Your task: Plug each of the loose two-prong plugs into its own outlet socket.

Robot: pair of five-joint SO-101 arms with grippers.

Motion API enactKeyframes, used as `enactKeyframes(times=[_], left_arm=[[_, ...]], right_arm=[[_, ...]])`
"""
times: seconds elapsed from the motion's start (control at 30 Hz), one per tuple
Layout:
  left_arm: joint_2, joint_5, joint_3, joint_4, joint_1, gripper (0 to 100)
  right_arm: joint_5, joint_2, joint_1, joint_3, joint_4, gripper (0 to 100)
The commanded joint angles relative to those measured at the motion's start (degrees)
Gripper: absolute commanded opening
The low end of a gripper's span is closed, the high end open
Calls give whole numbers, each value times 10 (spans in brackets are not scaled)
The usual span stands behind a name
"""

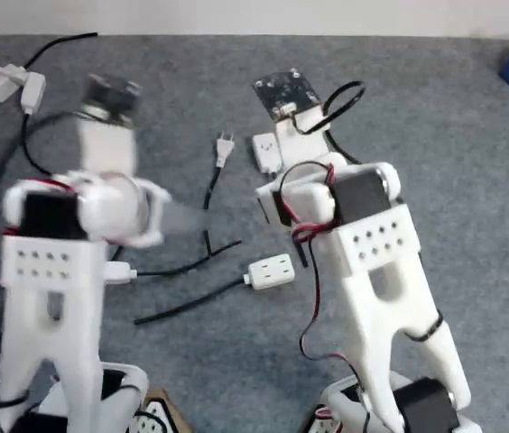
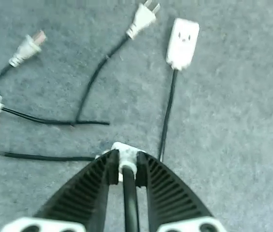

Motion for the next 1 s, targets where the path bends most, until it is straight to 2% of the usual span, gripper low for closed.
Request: enactKeyframes(times=[0.0, 0.2, 0.33, 0.5, 0.83, 0.97], left_arm=[[-55, -4, 67, 14, 77, 436], [-123, -4, 166, -47, 80, 436], [-116, -4, 186, -91, 82, 436], [-74, -4, 182, -98, 95, 436], [-60, 24, 184, -98, 177, 436], [-59, 24, 190, -115, 175, 436]], right_arm=[[-7, -70, -53, -5, -26, 8], [4, -127, -99, -4, -7, 8], [1, -126, -109, -3, 6, 8], [-18, -103, -107, -2, -3, 8], [-64, -20, -99, -8, -18, 8], [-68, -21, -99, -11, 6, 8]])
